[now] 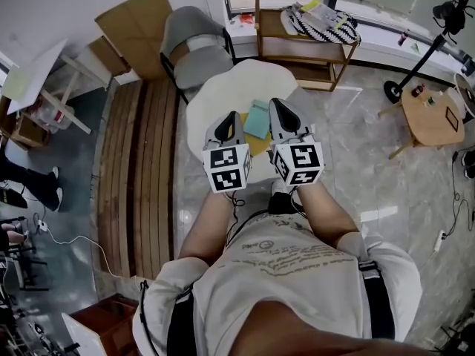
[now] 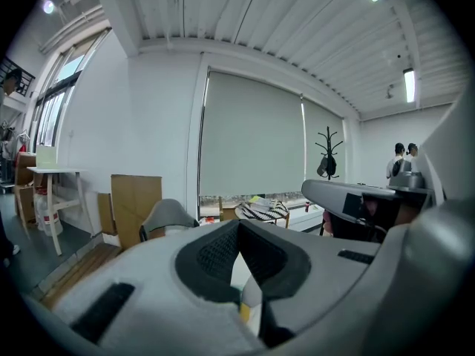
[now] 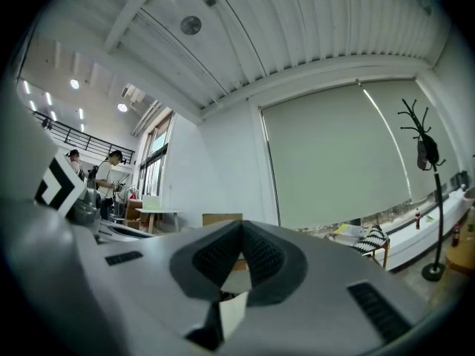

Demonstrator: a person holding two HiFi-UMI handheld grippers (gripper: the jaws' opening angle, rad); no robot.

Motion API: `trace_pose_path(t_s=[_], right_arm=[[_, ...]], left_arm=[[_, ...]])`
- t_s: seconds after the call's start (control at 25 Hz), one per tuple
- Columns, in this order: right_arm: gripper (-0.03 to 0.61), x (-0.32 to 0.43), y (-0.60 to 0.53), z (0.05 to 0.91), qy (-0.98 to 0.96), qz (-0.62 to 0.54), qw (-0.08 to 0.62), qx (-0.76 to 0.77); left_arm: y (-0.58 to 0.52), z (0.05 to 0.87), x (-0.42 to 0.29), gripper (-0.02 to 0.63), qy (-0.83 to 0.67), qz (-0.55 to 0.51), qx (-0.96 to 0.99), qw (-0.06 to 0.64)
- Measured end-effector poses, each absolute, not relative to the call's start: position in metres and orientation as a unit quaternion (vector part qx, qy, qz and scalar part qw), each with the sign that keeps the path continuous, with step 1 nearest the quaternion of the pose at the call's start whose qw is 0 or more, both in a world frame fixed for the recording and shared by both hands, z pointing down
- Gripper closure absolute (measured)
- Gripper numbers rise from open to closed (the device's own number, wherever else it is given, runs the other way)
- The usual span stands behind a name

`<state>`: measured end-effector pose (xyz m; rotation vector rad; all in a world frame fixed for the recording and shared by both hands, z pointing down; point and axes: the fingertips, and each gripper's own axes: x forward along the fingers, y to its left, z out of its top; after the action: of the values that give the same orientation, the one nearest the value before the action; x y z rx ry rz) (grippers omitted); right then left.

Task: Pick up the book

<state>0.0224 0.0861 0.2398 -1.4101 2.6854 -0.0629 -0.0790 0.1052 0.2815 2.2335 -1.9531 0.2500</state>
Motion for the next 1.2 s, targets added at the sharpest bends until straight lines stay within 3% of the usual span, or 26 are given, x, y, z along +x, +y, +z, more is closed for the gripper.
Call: trace_pose_path(t_s=[1.2], right_arm=[[0.551,0.049,-0.114,0.263,0.898,-0.081,0.031,-0.431]], left_arm=[[-0.082,0.295,-0.062,0.594,-0.675,0.103,0.715,0.151]])
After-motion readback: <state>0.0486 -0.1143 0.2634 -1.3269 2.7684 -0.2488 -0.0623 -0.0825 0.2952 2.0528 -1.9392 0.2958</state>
